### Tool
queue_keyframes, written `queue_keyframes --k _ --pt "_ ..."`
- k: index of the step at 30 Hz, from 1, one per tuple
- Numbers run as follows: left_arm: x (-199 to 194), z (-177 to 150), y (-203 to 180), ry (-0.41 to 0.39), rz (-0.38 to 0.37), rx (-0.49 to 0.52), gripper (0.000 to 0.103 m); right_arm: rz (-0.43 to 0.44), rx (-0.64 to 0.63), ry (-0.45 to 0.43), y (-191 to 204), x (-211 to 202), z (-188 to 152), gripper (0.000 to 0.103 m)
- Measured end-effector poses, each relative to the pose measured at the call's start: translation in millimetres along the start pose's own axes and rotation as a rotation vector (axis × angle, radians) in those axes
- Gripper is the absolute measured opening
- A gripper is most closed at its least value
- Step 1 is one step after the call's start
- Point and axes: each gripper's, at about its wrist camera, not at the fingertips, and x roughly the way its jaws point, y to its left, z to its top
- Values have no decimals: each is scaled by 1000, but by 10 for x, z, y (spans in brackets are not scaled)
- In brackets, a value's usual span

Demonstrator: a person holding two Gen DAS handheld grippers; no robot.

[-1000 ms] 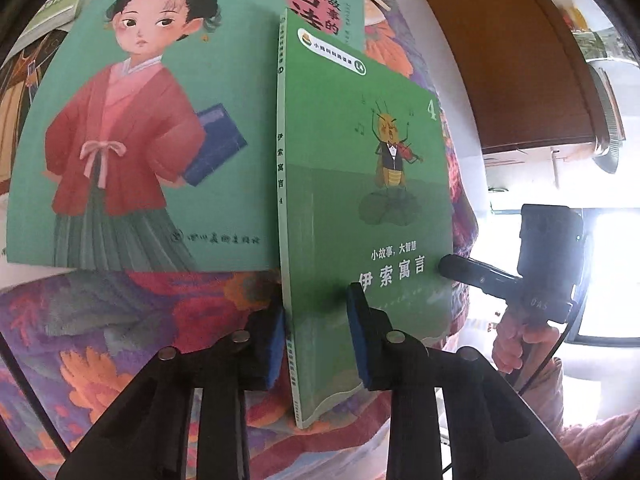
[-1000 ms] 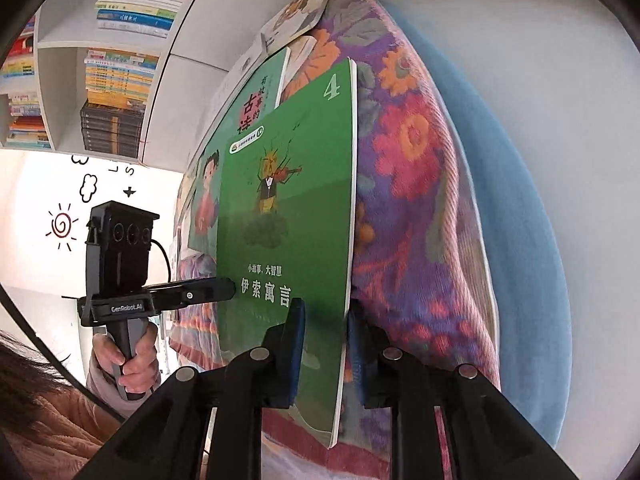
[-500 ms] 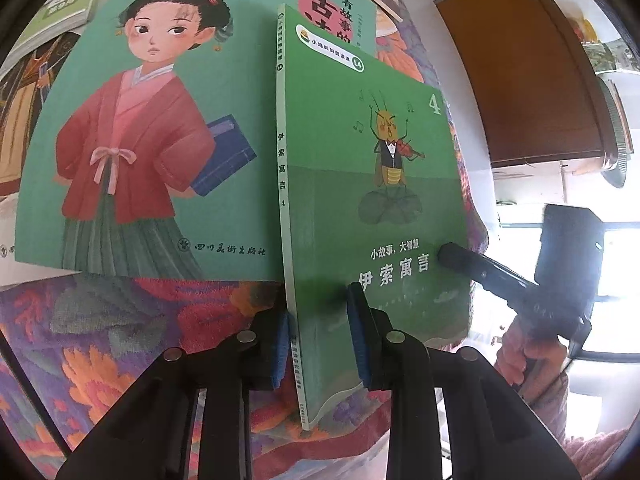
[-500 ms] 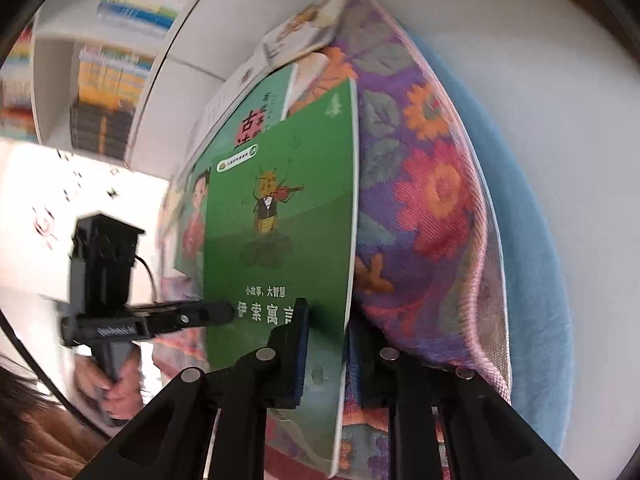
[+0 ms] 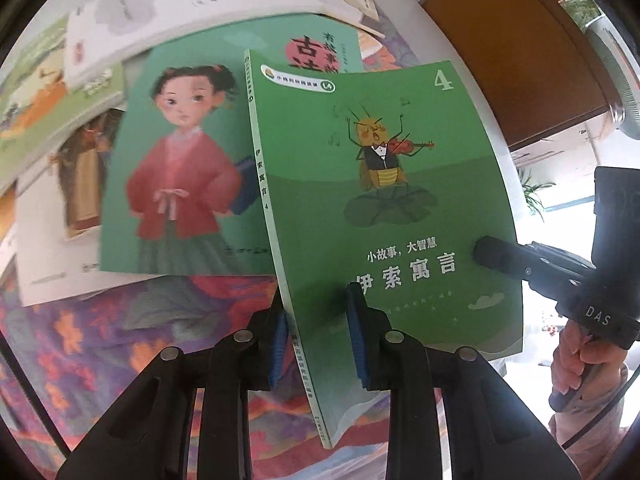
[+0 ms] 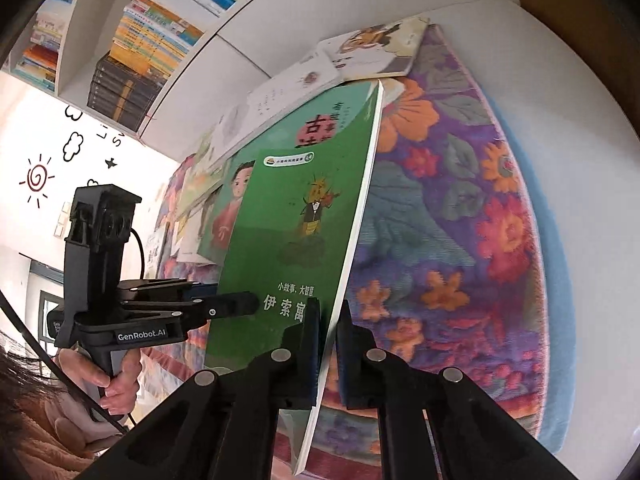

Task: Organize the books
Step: 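Carry the upright green book with both grippers over the pile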

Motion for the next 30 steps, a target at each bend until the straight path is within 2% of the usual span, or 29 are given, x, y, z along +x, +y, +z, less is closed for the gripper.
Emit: queue_keyframes --k 18,30 --pt "-532 -210 368 -100 62 29 25 10 -40 0 633 166 -68 8" --pt "-825 -361 789 -156 63 -18 25 12 -96 -2 1112 367 -25 8"
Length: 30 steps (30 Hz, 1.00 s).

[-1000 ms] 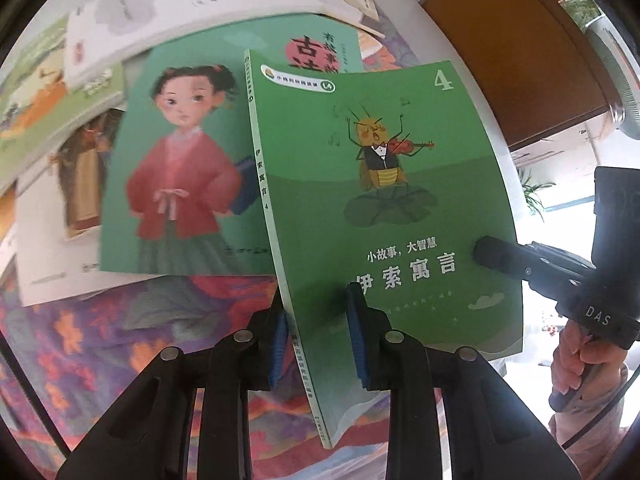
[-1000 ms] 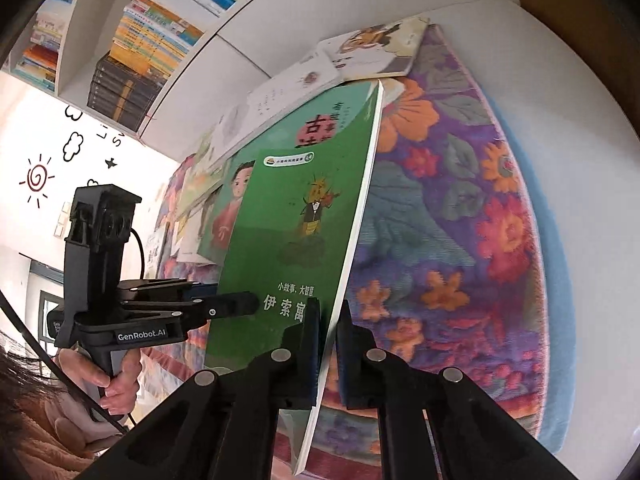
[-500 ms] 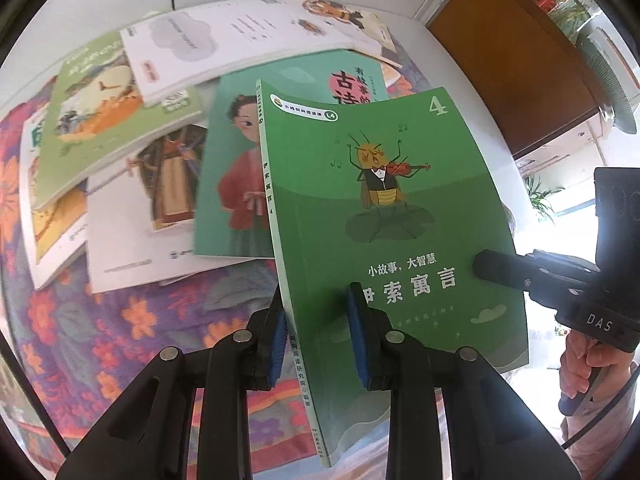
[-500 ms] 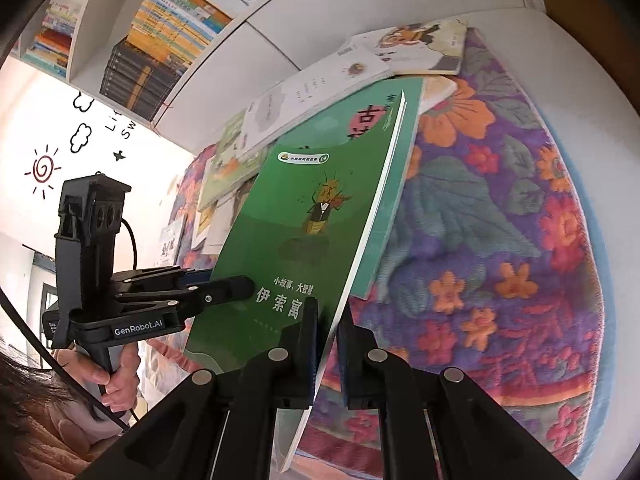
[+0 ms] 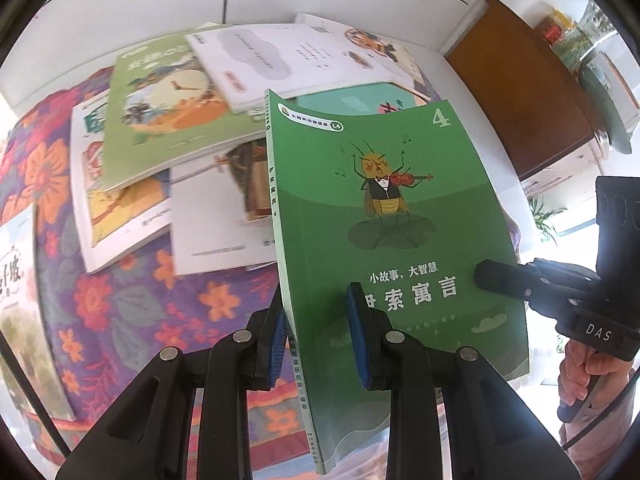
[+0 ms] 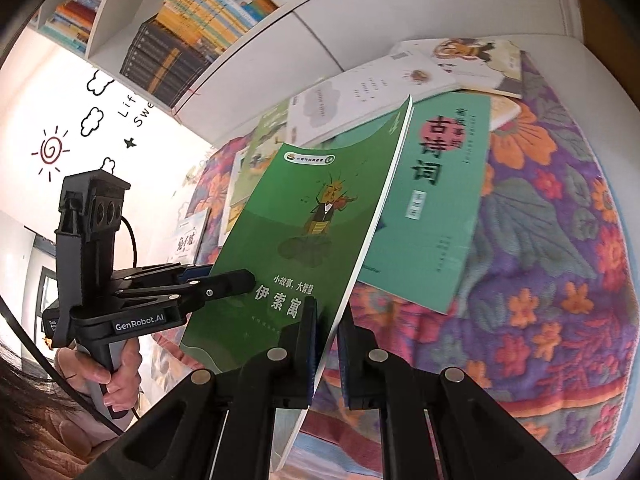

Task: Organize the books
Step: 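Carry the upright green book with both grippers over the pile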

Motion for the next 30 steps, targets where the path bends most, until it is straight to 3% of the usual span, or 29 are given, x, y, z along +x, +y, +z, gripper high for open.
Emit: queue_keyframes --k 10,17,30 --pt "-203 -54 496 -33 26 -50 25 11 -45 15 407 311 163 9" --pt "-358 -176 925 -49 -12 -117 26 20 -106 46 790 550 246 9" --pt "-681 -421 1647 -99 36 -211 27 65 -189 90 1486 1080 367 9"
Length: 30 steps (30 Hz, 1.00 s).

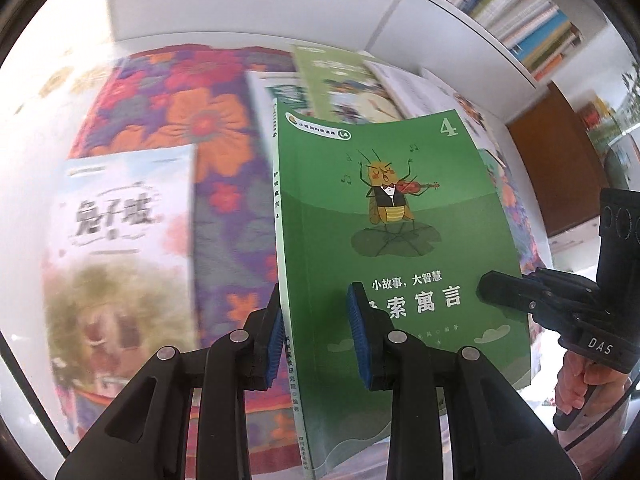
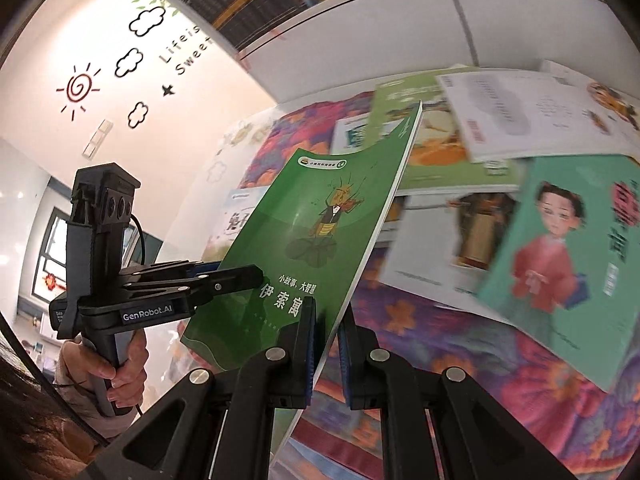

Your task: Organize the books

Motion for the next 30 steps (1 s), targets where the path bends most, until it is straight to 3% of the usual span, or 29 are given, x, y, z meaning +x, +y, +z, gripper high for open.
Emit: queue_keyframes --k 15,30 --pt "-343 -209 1003 -82 60 -119 27 48 -128 74 782 790 287 11" --pt "-353 -299 1815 -128 104 -220 28 52 -203 142 1284 1591 484 11"
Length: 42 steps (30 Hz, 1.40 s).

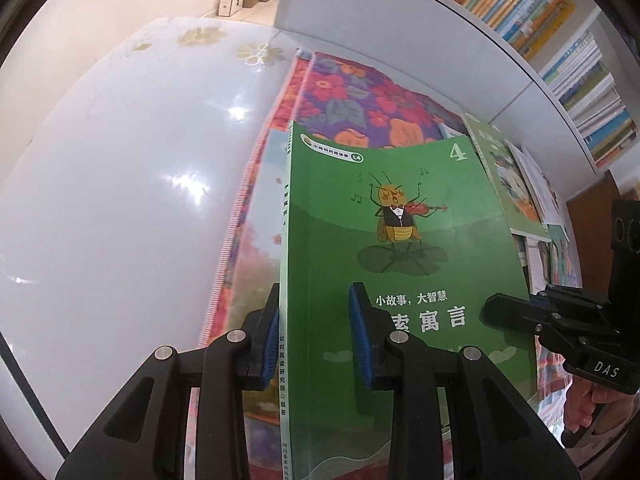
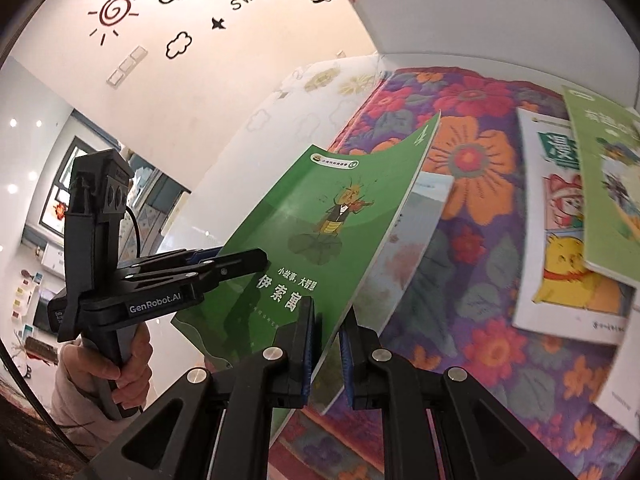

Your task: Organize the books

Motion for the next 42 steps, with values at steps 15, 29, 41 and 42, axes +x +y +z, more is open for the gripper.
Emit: queue_keyframes --k 15,29,41,42 --pt "105 148 122 -26 -25 9 29 -5 -16 38 92 332 129 11" --pt "65 43 638 -13 4 -174 30 29 404 -132 -401 387 -336 9" --pt "283 72 516 37 -32 -139 30 18 544 -202 -321 370 -624 9" --pt "308 75 503 41 -35 -141 30 19 557 -201 -321 377 -627 9"
